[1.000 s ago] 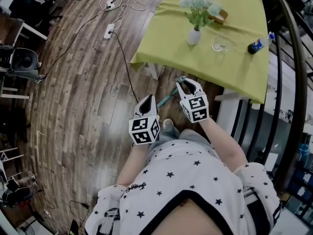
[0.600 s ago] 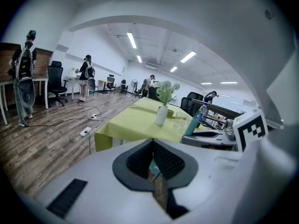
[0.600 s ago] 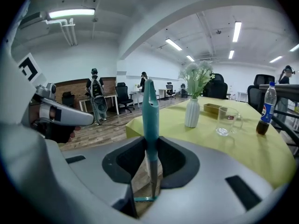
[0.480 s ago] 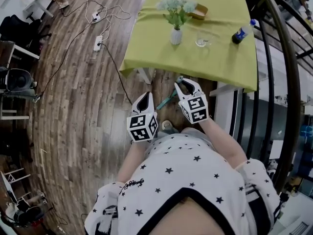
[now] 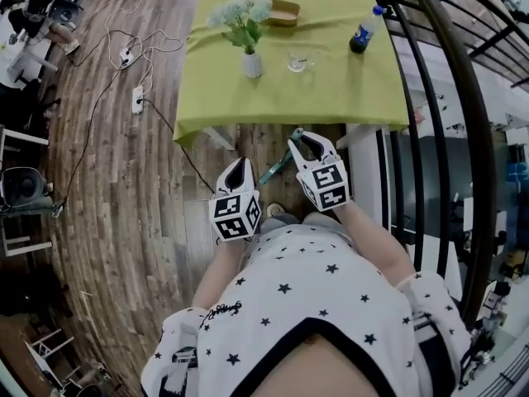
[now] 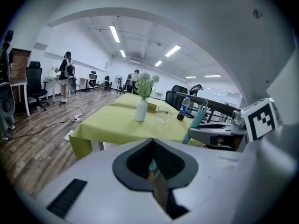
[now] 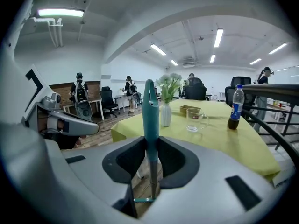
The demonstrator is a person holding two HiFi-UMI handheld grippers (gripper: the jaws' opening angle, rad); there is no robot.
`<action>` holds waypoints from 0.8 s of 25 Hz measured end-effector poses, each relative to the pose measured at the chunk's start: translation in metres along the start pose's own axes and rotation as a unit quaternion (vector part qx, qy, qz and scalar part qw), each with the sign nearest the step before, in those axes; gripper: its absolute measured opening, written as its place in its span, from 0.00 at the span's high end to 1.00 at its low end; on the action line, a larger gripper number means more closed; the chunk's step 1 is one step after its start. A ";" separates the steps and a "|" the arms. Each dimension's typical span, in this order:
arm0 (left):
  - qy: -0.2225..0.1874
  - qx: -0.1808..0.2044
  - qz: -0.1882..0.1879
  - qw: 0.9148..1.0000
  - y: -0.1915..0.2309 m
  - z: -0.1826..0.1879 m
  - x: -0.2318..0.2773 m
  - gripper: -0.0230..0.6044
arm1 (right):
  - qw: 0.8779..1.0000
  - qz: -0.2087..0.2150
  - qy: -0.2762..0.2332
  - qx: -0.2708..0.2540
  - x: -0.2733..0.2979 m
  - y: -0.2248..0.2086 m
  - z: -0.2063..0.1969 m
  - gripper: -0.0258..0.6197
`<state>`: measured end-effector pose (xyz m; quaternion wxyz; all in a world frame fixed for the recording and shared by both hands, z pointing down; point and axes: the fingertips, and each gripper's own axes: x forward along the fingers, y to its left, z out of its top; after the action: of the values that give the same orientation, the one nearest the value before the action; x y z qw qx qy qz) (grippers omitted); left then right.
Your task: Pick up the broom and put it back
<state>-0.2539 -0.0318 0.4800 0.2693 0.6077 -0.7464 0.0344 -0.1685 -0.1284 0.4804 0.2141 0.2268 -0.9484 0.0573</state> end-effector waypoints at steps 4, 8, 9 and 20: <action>0.005 0.014 -0.025 1.000 -0.023 0.002 0.010 0.94 | 0.999 -0.030 -0.004 0.010 -0.018 -0.022 -0.005 0.84; 0.012 0.024 -0.049 0.998 -0.049 -0.001 0.014 0.94 | 0.998 -0.054 -0.006 0.018 -0.040 -0.038 -0.008 0.84; 0.014 0.027 -0.056 0.998 -0.055 -0.001 0.016 0.94 | 0.998 -0.061 -0.007 0.020 -0.045 -0.042 -0.009 0.84; 0.036 0.060 -0.114 0.991 -0.122 -0.013 0.034 0.94 | 0.990 -0.132 -0.005 0.052 -0.108 -0.093 -0.033 0.84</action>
<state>-0.1402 -0.0891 0.4729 0.2615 0.7024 -0.6583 0.0699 -0.0268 -0.1604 0.4644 0.2031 0.3608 -0.9070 0.0771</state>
